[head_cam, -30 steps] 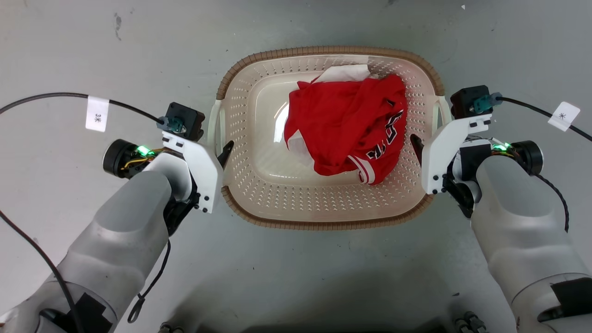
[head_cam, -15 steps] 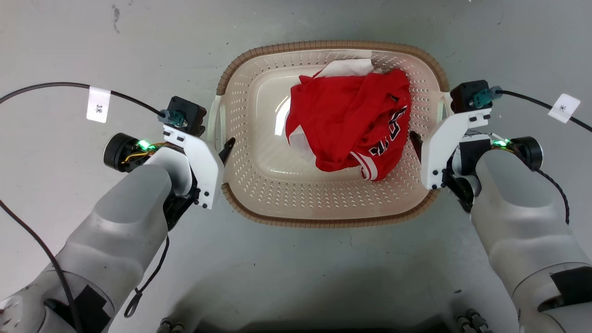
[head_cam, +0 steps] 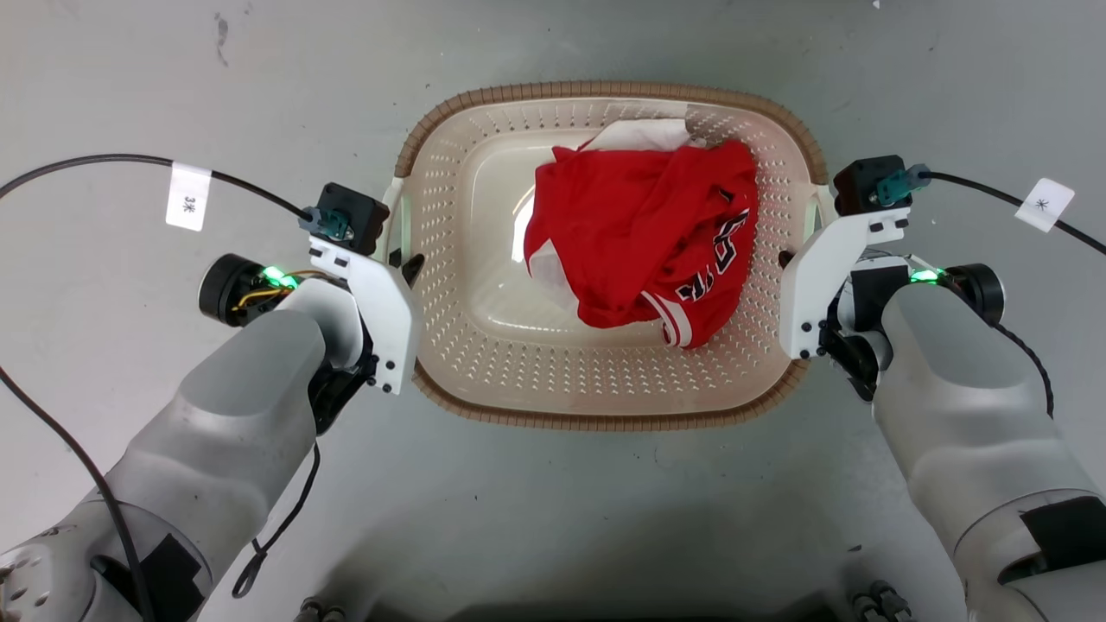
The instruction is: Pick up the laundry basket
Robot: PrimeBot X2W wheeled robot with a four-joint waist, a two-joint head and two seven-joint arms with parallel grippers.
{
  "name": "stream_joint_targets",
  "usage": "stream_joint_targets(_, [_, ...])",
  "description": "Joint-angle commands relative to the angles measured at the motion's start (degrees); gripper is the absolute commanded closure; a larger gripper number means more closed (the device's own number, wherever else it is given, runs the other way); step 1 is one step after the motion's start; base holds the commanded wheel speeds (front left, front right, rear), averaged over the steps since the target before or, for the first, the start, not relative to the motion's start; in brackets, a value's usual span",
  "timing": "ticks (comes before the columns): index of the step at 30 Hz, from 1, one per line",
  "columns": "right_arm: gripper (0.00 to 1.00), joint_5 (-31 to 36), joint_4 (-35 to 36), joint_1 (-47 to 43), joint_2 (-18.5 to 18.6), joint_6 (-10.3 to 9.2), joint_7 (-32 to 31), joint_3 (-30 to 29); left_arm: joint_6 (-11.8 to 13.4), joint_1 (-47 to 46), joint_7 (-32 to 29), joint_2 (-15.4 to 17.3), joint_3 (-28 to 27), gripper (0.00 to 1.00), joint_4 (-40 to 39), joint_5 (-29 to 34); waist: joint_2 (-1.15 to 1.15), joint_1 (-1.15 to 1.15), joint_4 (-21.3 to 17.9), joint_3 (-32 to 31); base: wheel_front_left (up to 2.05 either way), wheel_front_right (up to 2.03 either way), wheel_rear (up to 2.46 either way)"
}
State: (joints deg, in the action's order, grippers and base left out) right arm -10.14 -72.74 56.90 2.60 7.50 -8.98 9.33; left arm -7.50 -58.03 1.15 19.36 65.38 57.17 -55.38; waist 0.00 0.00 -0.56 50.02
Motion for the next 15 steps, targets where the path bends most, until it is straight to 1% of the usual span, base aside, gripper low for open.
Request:
stream_joint_targets(1, [1.00,-0.3,-0.3,-0.1,0.5,-0.02,-0.2,0.5,0.1,0.3,-0.6,1.1,1.2,1.00,-0.2,-0.7,0.00,0.00,-0.2,-0.7,0.00,0.00,0.00])
stream_joint_targets(7, [1.00,-0.1,-0.6,-1.1,0.5,-0.02,-1.8,2.6,0.1,1.5,-2.7,2.0,4.0,1.00,-1.3,-3.6,0.00,0.00,-0.4,-4.6,0.00,0.00,0.00])
stream_joint_targets(11, [1.00,0.3,-0.7,-1.6,0.5,-0.02,-4.6,3.9,0.0,2.5,-6.4,2.9,6.0,1.00,-3.9,-5.6,0.00,0.00,-0.5,-8.6,0.00,0.00,0.00])
stream_joint_targets(15, [1.00,-0.6,-0.8,-2.2,0.5,-0.02,-9.7,5.8,0.0,3.0,-11.4,4.6,7.2,1.00,-7.1,-7.2,0.00,0.00,-0.6,-13.0,0.00,0.00,0.00])
